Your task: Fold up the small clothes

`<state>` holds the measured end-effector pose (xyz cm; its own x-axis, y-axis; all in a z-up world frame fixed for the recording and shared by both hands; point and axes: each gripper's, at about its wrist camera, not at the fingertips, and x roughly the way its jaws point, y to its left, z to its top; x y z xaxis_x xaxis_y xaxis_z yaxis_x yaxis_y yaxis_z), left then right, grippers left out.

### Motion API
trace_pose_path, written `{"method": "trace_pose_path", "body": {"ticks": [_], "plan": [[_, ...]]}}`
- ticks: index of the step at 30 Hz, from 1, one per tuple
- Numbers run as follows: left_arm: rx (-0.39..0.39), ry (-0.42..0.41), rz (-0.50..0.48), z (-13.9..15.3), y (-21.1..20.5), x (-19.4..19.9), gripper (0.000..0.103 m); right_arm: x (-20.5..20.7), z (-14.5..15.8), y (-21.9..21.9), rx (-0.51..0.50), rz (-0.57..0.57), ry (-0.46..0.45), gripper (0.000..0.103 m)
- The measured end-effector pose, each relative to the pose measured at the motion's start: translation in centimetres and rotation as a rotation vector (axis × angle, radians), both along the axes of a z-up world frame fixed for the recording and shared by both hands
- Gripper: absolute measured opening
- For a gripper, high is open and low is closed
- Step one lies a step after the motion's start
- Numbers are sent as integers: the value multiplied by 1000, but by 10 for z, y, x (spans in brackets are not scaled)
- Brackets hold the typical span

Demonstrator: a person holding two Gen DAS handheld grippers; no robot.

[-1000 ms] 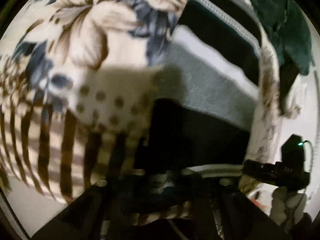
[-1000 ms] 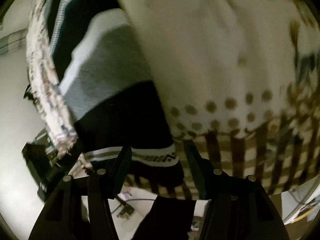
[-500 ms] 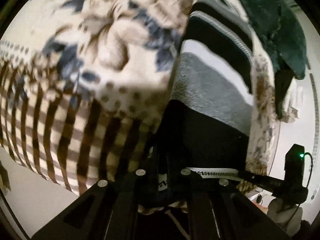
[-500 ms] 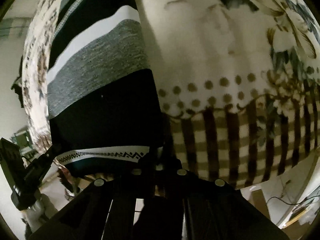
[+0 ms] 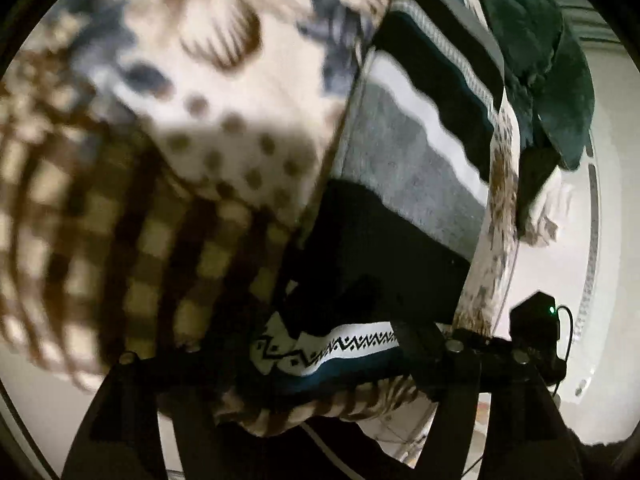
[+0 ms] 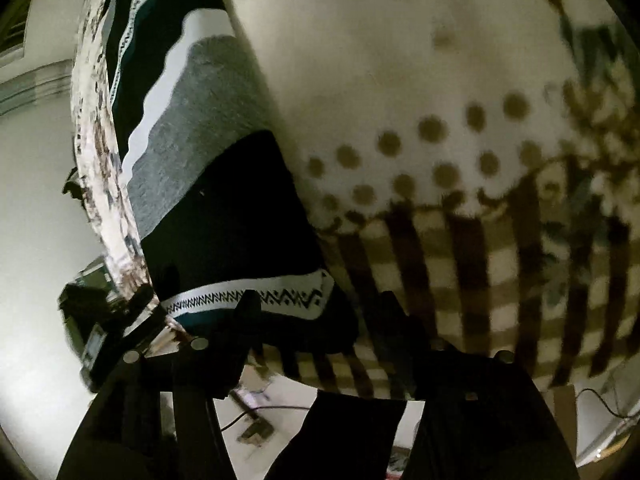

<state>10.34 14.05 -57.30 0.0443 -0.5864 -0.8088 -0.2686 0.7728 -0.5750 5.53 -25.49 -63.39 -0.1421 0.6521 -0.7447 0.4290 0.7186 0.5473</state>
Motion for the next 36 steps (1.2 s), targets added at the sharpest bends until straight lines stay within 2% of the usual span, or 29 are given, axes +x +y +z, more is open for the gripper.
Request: {"method": "trace_pose_path", "body": {"ticks": [2,4,7,8,9,10,11,13,16,19,23,25,29,33,36], "plan": [[-25,17,-36,-15,-15,4,66,-2,-10,0,38,-2,3,63],[0,16,-54,-21,-25,5,66,1,-24,6,67,-4,10,63],[42,-14,-63,-15,-32,4,65,3,-33,25,83,-35,5,65],[55,-25,-65,-11,-33,3,51,2,-33,28,89,-58,-4,64],[60,-30,-62,-8,-32,1,22,1,-35,32,92,-70,-9,61],[25,-31,-49,-6,-31,-1,16,-1,-35,35,104,-81,-13,41],[22,-35,-39,-3,-30,-3,16,-2,-35,35,126,-90,-13,20],[21,-36,-29,4,-31,-4,14,-3,-29,37,133,-113,-21,19],[-24,-31,19,20,-30,-4,13,-2,-11,36,128,-112,-48,16],[-61,-42,55,42,-29,0,13,4,21,36,145,-113,-95,16],[-106,-103,65,90,-28,23,13,21,69,25,159,-107,-181,15],[-123,-140,62,108,-33,42,13,42,93,22,154,-102,-235,15],[-162,-238,62,140,-37,109,13,107,130,20,150,-111,-335,15],[-182,-312,57,146,-44,189,13,200,150,7,108,-135,-444,15],[-189,-332,53,139,-51,255,13,270,149,-3,83,-163,-484,15]]}}
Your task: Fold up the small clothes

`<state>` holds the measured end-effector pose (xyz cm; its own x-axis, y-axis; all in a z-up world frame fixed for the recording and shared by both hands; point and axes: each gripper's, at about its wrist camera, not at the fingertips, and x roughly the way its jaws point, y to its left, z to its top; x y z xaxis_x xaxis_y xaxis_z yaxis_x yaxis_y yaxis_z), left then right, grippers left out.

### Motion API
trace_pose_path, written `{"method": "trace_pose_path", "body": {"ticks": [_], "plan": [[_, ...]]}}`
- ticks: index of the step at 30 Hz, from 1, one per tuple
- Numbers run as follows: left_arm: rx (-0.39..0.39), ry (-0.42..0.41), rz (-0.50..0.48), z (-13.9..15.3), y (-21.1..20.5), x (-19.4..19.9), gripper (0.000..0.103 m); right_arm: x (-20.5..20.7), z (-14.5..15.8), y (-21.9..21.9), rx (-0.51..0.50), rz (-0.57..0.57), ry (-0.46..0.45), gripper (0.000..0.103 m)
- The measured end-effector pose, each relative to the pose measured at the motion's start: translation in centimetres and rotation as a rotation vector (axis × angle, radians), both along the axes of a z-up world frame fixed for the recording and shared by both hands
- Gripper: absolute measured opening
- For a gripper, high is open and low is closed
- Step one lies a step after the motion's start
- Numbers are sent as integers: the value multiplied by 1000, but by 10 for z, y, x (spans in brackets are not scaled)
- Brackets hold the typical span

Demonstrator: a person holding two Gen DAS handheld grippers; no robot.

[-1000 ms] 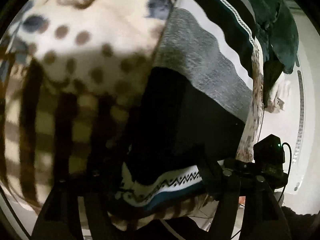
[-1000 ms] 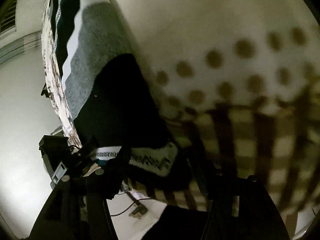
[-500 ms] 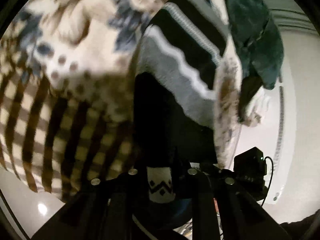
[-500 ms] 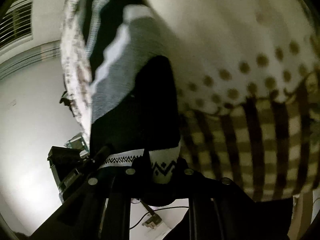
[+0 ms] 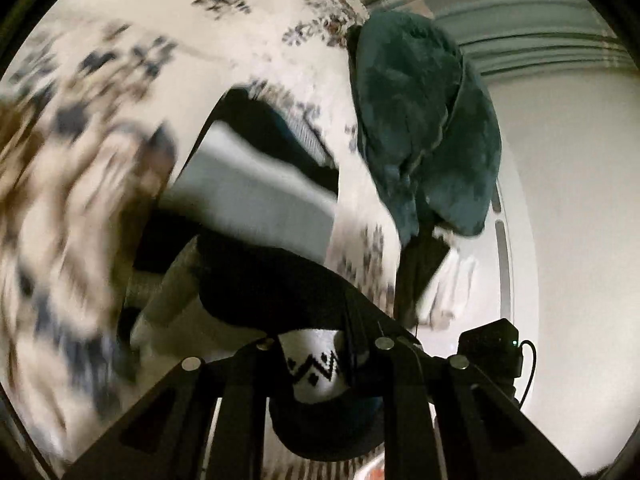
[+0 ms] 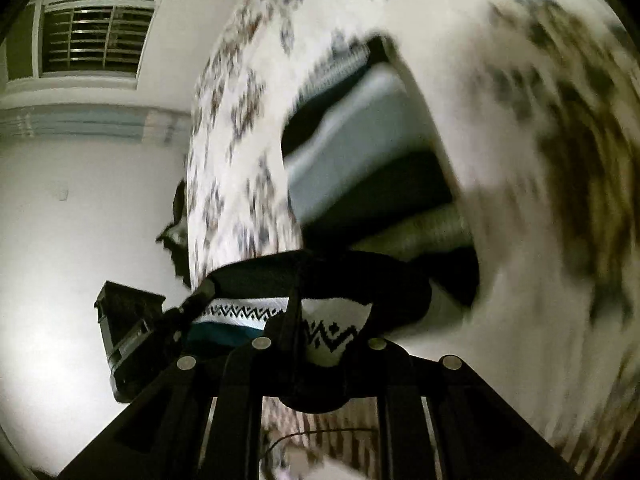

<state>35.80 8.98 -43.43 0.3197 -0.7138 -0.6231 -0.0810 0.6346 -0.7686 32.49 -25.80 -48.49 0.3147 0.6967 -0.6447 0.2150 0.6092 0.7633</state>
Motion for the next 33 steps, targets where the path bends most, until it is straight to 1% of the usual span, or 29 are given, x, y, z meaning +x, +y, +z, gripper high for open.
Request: {"method": "trace_pose_path", "body": {"ticks": [1,2,4,7,8,9,10,11,12,13,14,15,16,17,19,21,22,23,26,27,28,29,30,31,33], "plan": [[-4,0,1,-6,-2,28,13,30,-2,0,-13,-9,-12,15],[-2,0,-2,-10,-4,45,13,46,-3,0,-24,-9,-20,15],[-1,8,-6,-21,-8,84,14,95,-9,-3,-57,-16,-33,15],[9,61,-13,-45,-10,137,17,155,-22,-15,-79,-34,-26,15],[0,80,-5,-56,-10,157,21,170,-29,-18,-72,-40,-20,15],[-9,89,-1,-63,-9,166,29,187,-38,-21,-62,-50,-9,15],[-20,103,11,-71,-8,177,38,202,-44,-22,-44,-54,2,19],[-44,115,34,-77,-5,185,58,212,-50,-20,-29,-56,17,21],[-90,112,65,-79,1,189,64,224,-58,-21,-5,-53,44,23],[-123,104,86,-77,7,189,64,224,-61,-22,15,-53,55,38],[-161,92,109,-77,14,189,64,223,-60,-25,28,-56,50,54],[-173,84,124,-76,19,189,67,219,-55,-29,29,-63,23,61],[-150,70,140,-74,24,185,68,212,-49,-34,9,-65,-10,69],[-118,58,139,-73,26,184,68,207,-45,-39,-20,-62,-34,70],[-11,35,92,-71,21,185,68,195,-42,-46,-91,-52,-53,71],[133,6,12,-72,7,190,68,190,-53,-51,-147,-34,-32,71],[190,-2,-24,-75,-1,194,68,191,-60,-51,-164,-28,-18,71],[269,-10,-70,-79,-12,200,68,195,-71,-52,-169,-21,1,71],[398,-21,-158,-94,-35,217,68,212,-97,-49,-173,-8,46,71],[426,-27,-175,-99,-42,222,65,217,-101,-47,-169,-4,47,69],[451,-51,-183,-102,-49,227,56,222,-103,-44,-166,3,35,64],[464,-60,-187,-104,-53,229,13,229,-103,-40,-180,13,19,32],[469,-52,-189,-106,-53,230,11,232,-101,-37,-196,29,17,13],[461,-56,-171,-104,-50,229,11,236,-96,-34,-209,32,-3,10],[440,-70,-113,-99,-41,231,10,242,-80,-32,-219,28,-60,9]]}}
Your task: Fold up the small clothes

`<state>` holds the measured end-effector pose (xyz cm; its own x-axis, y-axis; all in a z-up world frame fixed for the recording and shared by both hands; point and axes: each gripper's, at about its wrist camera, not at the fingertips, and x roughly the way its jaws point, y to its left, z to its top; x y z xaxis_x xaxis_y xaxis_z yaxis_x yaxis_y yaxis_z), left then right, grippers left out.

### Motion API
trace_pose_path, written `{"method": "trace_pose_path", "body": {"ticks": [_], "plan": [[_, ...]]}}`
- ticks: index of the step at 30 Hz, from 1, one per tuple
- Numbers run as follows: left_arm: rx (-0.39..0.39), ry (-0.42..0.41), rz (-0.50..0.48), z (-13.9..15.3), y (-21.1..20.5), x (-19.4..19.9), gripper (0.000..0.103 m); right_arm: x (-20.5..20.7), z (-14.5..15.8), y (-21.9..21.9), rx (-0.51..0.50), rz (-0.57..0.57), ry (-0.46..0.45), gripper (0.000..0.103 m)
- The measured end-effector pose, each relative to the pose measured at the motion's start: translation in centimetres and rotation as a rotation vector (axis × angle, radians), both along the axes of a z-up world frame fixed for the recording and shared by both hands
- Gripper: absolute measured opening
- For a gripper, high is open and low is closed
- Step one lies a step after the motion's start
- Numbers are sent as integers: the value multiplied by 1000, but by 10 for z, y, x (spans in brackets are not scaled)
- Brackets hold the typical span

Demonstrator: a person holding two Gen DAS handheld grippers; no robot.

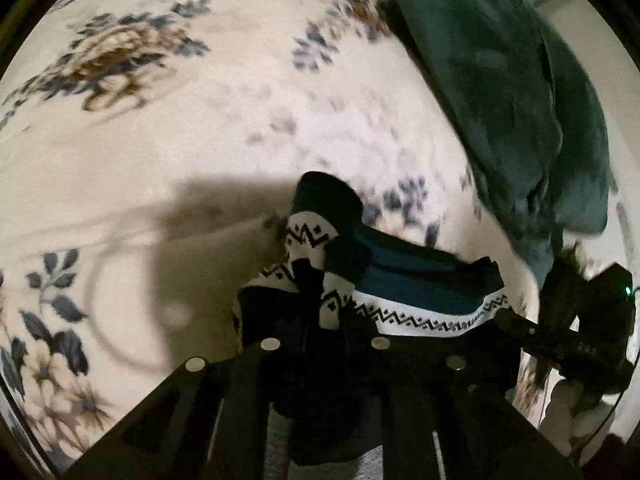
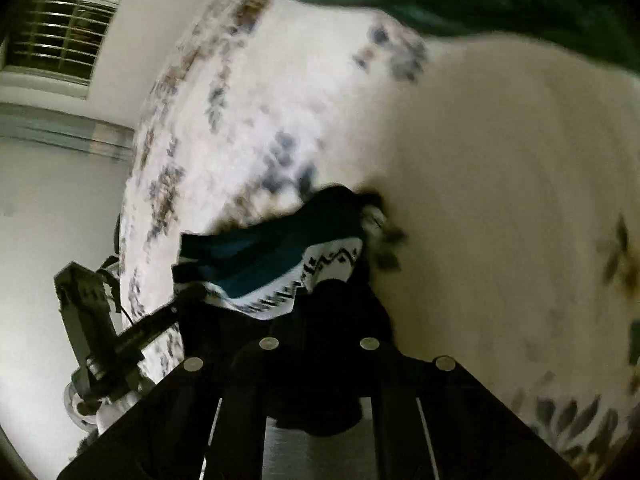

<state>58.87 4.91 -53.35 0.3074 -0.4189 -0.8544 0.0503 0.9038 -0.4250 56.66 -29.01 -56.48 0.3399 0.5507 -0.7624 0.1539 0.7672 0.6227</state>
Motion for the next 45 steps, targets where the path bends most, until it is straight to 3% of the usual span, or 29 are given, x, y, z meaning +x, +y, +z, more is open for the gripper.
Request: {"method": "trace_pose_path", "body": {"ticks": [2,5,8,10,12,13,14,17,20,23,25,30,31,35,37,38,39,41,45], "plan": [[-32,28,59,-10,14,7,11,10,6,1,-52,-6,-24,9],[-101,117,112,-38,27,20,11,25,-19,7,-125,15,61,9],[-128,143,115,-37,29,23,16,31,-32,10,-140,49,124,10],[-134,130,109,-22,33,15,31,29,-31,3,-78,34,137,14],[-175,106,99,-3,39,1,72,23,-24,-8,-16,26,151,27],[-209,87,101,9,44,-11,75,18,-19,-13,1,30,153,44],[-242,67,109,19,49,-27,75,10,-12,-21,27,38,145,61],[-326,46,157,40,64,-94,76,-9,1,-33,55,83,150,73],[-373,91,244,38,66,-166,80,-32,2,-43,71,137,184,88],[-465,195,377,11,57,-234,80,-39,-8,-46,59,187,213,92],[-530,241,428,-12,42,-256,80,-34,-20,-42,77,210,231,93],[-637,205,434,-49,-1,-238,80,-1,-56,-16,167,263,250,93],[-613,205,454,-56,-6,-229,80,5,-64,-9,188,279,260,93],[-665,184,606,-78,-6,-211,80,23,-91,21,213,327,306,96],[-660,145,642,-71,-1,-210,60,26,-90,30,222,319,291,96],[-655,129,642,-65,1,-208,45,26,-88,31,240,303,275,93],[-650,118,637,-61,4,-207,38,24,-86,31,262,282,249,71],[-641,103,608,-51,14,-205,32,11,-85,32,261,248,241,32],[-594,99,522,-29,37,-194,30,-36,-67,25,271,144,185,21]]}}
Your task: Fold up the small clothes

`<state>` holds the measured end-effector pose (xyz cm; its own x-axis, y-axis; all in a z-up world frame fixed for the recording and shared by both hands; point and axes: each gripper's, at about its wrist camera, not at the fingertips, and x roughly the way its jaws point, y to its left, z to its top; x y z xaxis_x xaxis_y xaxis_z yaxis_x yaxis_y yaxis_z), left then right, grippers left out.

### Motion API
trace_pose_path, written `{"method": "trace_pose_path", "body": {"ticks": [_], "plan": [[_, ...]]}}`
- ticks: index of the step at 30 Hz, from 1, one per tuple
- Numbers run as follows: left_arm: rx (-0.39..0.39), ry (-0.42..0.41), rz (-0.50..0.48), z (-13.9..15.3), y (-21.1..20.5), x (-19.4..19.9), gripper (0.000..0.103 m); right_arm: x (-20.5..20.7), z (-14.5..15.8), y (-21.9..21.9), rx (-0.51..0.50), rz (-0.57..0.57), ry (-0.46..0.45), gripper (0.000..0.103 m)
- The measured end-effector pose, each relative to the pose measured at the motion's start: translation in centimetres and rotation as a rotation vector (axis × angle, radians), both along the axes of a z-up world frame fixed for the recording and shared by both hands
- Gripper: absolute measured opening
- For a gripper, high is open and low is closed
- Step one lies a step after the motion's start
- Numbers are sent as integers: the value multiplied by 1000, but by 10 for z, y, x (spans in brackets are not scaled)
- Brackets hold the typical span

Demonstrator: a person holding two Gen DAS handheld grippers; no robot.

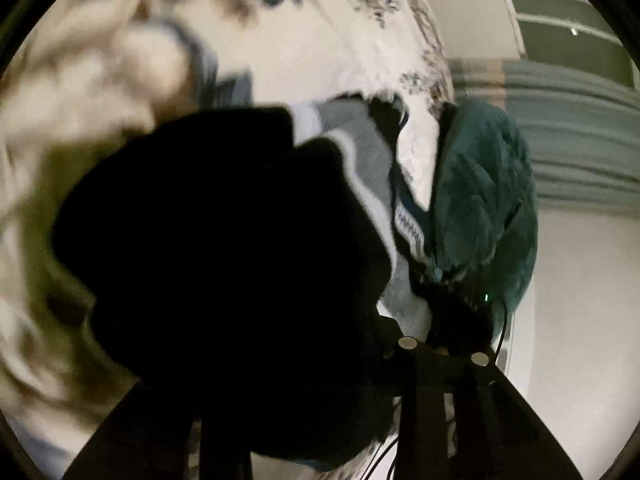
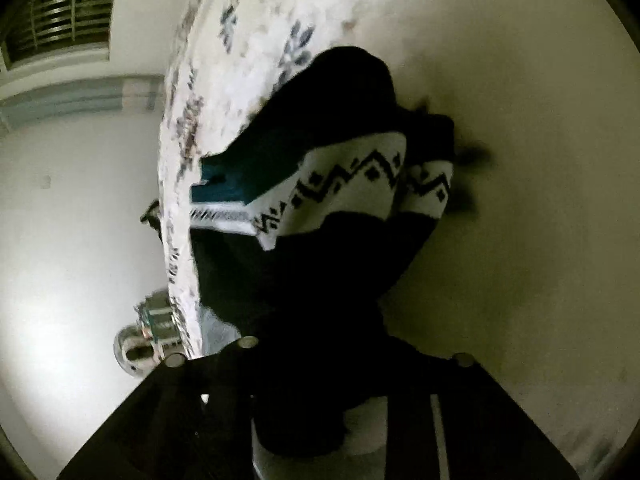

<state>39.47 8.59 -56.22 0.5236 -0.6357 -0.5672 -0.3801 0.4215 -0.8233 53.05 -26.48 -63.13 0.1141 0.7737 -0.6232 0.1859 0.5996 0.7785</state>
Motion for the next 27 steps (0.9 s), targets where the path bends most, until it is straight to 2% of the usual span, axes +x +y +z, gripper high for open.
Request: {"method": "trace_pose_path", "body": {"ticks": [2,4,6,8,11,13,14,15,18,19,21,23,25,27], "plan": [[29,-10,-73,14,18,5,30,-36,11,-6,15,-59,8,20],[67,-11,-174,29,37,5,30,-89,27,-9,15,-105,16,20],[87,3,-264,30,43,-5,30,-151,38,-10,20,-144,54,20],[108,45,-352,26,43,-15,32,-208,43,-7,4,-167,104,20],[139,145,-430,1,41,-33,40,-254,28,2,-59,-166,176,22],[141,190,-409,-17,42,-46,50,-259,5,3,-92,-154,251,31],[140,189,-386,-18,42,-47,61,-257,-1,1,-99,-146,268,45],[146,187,-359,-19,44,-47,69,-253,-2,-3,-119,-125,269,51],[175,187,-307,-10,42,-58,69,-248,18,-17,-195,-64,232,59],[206,175,-285,-2,43,-66,69,-249,26,-24,-217,-55,217,59],[307,133,-243,24,49,-85,69,-251,43,-42,-278,-38,192,60],[473,127,-212,43,49,-109,69,-247,62,-56,-339,-19,154,60],[605,159,-192,41,56,-133,70,-229,81,-70,-379,3,93,60],[668,218,-189,17,64,-152,72,-208,94,-70,-391,31,30,60]]}}
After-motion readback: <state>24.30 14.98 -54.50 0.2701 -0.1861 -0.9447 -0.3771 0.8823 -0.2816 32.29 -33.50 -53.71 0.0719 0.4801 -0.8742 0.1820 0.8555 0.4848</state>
